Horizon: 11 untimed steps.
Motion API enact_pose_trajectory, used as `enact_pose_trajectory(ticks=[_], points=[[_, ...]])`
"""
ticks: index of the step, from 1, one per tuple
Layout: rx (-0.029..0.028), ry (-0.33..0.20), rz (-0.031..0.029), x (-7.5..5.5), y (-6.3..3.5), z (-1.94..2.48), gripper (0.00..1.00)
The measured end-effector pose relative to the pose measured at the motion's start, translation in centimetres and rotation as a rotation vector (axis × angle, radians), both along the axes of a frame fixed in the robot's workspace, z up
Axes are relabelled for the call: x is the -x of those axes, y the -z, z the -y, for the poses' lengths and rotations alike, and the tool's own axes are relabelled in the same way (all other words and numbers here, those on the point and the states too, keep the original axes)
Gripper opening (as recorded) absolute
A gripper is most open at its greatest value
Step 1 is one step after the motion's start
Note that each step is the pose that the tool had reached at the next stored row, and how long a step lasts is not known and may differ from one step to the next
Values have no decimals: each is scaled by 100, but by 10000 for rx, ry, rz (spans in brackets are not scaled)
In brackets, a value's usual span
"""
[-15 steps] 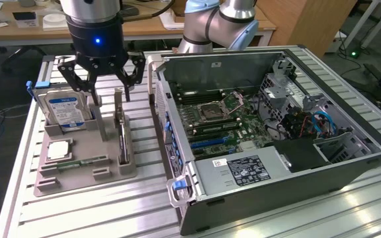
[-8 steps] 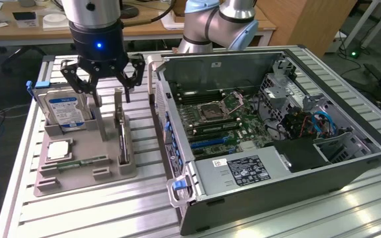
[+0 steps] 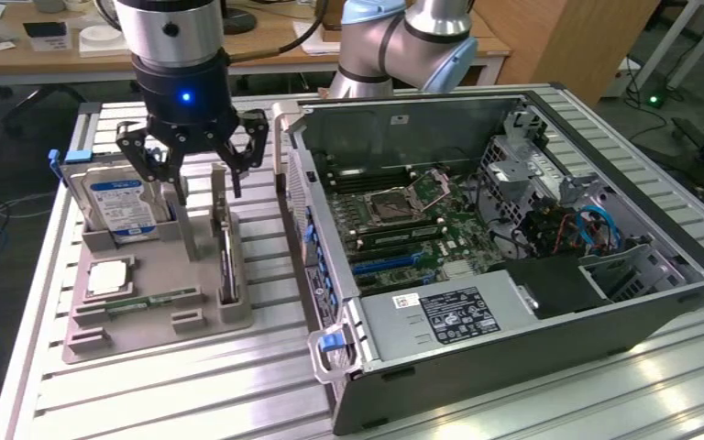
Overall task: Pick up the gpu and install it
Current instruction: 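Pick up the gpu and move the gpu toward the slot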
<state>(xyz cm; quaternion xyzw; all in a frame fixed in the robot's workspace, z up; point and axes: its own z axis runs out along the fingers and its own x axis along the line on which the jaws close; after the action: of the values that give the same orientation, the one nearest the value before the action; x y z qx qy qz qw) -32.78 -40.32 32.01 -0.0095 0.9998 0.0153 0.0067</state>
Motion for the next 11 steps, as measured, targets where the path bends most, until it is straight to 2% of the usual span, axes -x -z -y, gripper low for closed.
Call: enact_pose_trajectory(ticks=[9,11], points=[[21,0,9,0,129,1,65],[24,2,8,2,156,19,65]])
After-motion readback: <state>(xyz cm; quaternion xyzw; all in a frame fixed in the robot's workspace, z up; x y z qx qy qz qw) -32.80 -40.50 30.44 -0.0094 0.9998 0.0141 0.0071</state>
